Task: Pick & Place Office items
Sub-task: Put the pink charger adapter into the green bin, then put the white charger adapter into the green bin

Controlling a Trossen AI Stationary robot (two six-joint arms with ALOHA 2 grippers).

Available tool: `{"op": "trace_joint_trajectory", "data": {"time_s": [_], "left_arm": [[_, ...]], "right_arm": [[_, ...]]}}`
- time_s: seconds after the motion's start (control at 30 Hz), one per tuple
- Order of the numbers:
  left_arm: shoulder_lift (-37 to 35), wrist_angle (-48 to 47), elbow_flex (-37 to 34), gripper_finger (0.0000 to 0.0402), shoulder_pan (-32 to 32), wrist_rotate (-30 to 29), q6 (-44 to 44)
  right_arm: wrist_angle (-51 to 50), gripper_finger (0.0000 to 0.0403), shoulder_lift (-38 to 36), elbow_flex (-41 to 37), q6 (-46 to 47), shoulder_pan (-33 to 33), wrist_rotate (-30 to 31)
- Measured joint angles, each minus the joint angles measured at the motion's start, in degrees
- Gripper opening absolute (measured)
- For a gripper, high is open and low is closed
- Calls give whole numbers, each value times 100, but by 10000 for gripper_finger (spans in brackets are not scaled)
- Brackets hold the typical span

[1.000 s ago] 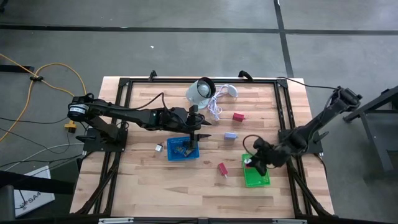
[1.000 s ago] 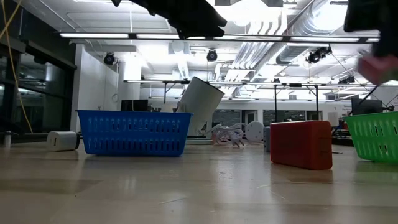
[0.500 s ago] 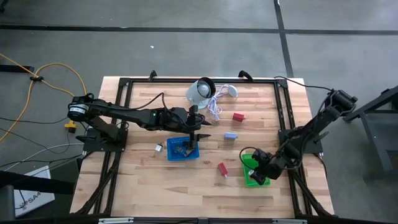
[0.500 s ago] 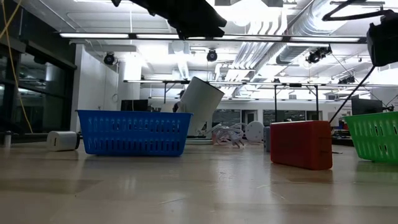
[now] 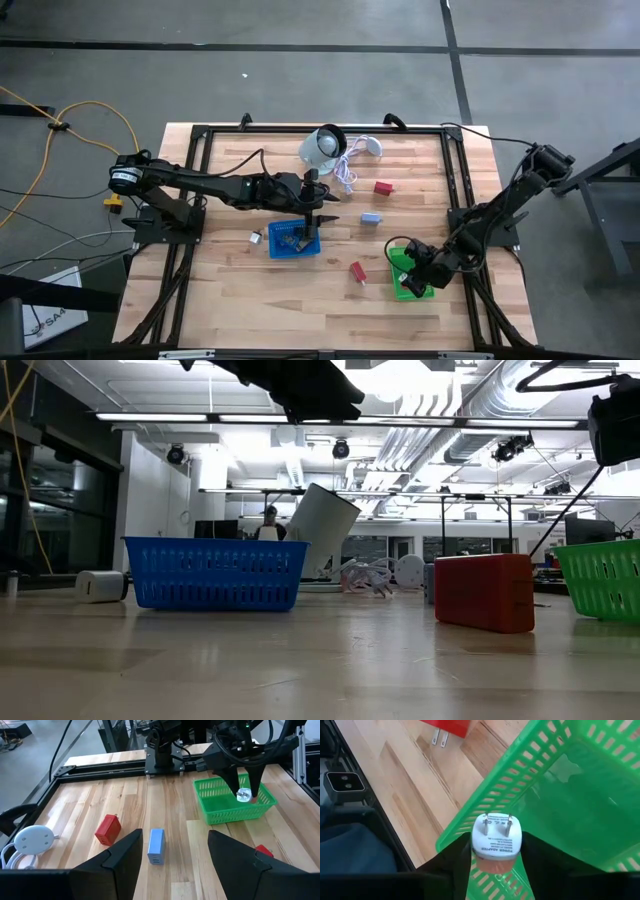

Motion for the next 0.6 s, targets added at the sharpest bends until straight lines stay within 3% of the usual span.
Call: {"op": "trace_joint_trajectory", "data": {"time_s": [0.6], "left_arm": [[0, 0, 0, 217, 2, 0, 0]], "right_arm": [[-1, 152, 0, 0, -31, 0, 1]]}}
